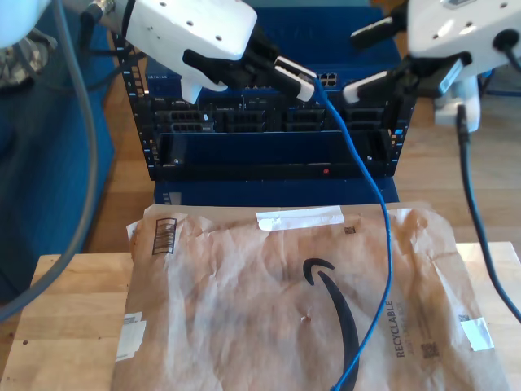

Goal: Grab the cable and plug it in

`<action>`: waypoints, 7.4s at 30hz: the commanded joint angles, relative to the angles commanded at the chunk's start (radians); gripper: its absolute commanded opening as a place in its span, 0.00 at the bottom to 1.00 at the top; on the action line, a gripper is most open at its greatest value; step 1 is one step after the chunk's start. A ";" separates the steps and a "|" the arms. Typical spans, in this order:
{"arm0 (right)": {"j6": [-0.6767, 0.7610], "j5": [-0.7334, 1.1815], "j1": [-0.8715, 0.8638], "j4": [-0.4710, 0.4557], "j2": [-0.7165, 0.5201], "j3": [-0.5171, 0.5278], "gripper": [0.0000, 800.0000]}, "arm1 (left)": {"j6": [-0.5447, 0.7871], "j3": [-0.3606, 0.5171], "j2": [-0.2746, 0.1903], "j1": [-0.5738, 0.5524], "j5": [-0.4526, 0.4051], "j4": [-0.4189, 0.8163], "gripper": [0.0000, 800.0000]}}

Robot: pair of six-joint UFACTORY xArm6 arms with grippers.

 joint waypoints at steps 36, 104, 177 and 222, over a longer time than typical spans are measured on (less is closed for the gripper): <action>-0.338 -0.460 0.345 -0.130 -0.247 0.196 1.00 | -0.399 -0.052 0.209 0.184 0.336 -0.315 0.00; -0.423 -0.836 0.569 0.074 -0.210 0.288 0.35 | -0.548 -0.054 0.247 0.196 0.434 -0.462 0.02; -0.431 -1.485 0.460 -0.239 0.130 0.598 0.00 | 0.876 0.694 -0.325 1.092 0.031 1.086 1.00; -0.431 -1.488 0.430 -0.235 0.170 0.641 0.00 | 1.425 1.272 -0.480 1.582 -0.606 1.267 1.00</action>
